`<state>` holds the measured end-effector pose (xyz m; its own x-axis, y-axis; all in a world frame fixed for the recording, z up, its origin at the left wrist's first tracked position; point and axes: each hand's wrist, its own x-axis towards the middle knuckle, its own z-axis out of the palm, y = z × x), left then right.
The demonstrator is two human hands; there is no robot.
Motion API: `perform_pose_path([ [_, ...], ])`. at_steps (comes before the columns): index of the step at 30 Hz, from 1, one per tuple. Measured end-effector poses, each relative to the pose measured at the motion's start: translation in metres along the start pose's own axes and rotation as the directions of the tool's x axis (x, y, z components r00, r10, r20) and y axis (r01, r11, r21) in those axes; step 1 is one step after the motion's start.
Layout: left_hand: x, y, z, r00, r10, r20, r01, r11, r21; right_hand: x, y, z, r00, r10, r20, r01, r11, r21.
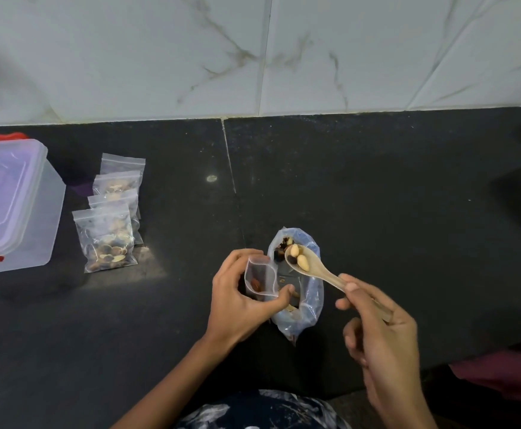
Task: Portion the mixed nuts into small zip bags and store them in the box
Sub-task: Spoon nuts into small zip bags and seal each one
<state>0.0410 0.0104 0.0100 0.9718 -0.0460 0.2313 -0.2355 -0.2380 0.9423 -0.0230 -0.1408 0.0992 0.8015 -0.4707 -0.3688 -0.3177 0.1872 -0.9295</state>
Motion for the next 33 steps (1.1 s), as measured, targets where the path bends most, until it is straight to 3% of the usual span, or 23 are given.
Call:
perform_pose_path([
  [3, 0.001, 0.002, -0.001, 0.999, 0.039, -0.007, -0.038, 0.998, 0.055, -0.015, -0.009, 0.005, 0.954, -0.284, 0.097, 0.297, 0.941, -0.160],
  [7, 0.001, 0.006, 0.001, 0.995, 0.092, -0.031, -0.090, 0.994, 0.061, -0.017, 0.003, 0.010, 0.715, -0.615, 0.331, 0.696, 0.591, -0.408],
  [10, 0.001, 0.007, 0.000, 0.995, 0.097, -0.037, -0.095, 0.994, 0.047, -0.015, 0.012, 0.010, 0.592, -0.675, 0.440, 0.791, 0.385, -0.475],
  [15, 0.002, 0.008, -0.002, 0.995, 0.087, -0.052, -0.085, 0.996, 0.036, -0.014, 0.018, 0.011, 0.519, -0.733, 0.440, 0.828, 0.304, -0.471],
  [17, 0.002, 0.008, -0.002, 0.996, 0.080, -0.045, -0.078, 0.996, 0.035, -0.013, 0.020, 0.011, 0.530, -0.734, 0.424, 0.825, 0.329, -0.460],
  [19, 0.002, 0.007, -0.003, 0.997, 0.073, -0.036, -0.071, 0.996, 0.049, -0.014, 0.017, 0.011, 0.581, -0.739, 0.341, 0.796, 0.430, -0.425],
  [21, 0.002, 0.007, -0.004, 0.998, 0.049, -0.026, -0.048, 0.997, 0.055, -0.009, 0.010, 0.007, 0.678, -0.709, 0.193, 0.709, 0.564, -0.423],
  [23, 0.000, 0.005, -0.007, 1.000, 0.008, -0.001, -0.008, 0.999, 0.038, 0.004, 0.005, 0.000, 0.829, -0.549, 0.107, 0.526, 0.702, -0.479],
  [24, -0.001, 0.003, -0.008, 1.000, -0.011, 0.025, 0.011, 1.000, 0.028, 0.011, 0.003, -0.006, 0.881, -0.459, 0.111, 0.443, 0.720, -0.534],
  [27, -0.006, -0.001, -0.013, 0.985, -0.065, 0.160, 0.065, 0.998, 0.004, 0.024, 0.001, -0.016, 0.921, -0.322, 0.220, 0.377, 0.589, -0.715],
  [33, -0.016, -0.010, -0.018, 0.945, -0.108, 0.308, 0.105, 0.994, 0.029, 0.026, 0.002, 0.001, 0.855, -0.254, 0.453, 0.513, 0.274, -0.814],
])
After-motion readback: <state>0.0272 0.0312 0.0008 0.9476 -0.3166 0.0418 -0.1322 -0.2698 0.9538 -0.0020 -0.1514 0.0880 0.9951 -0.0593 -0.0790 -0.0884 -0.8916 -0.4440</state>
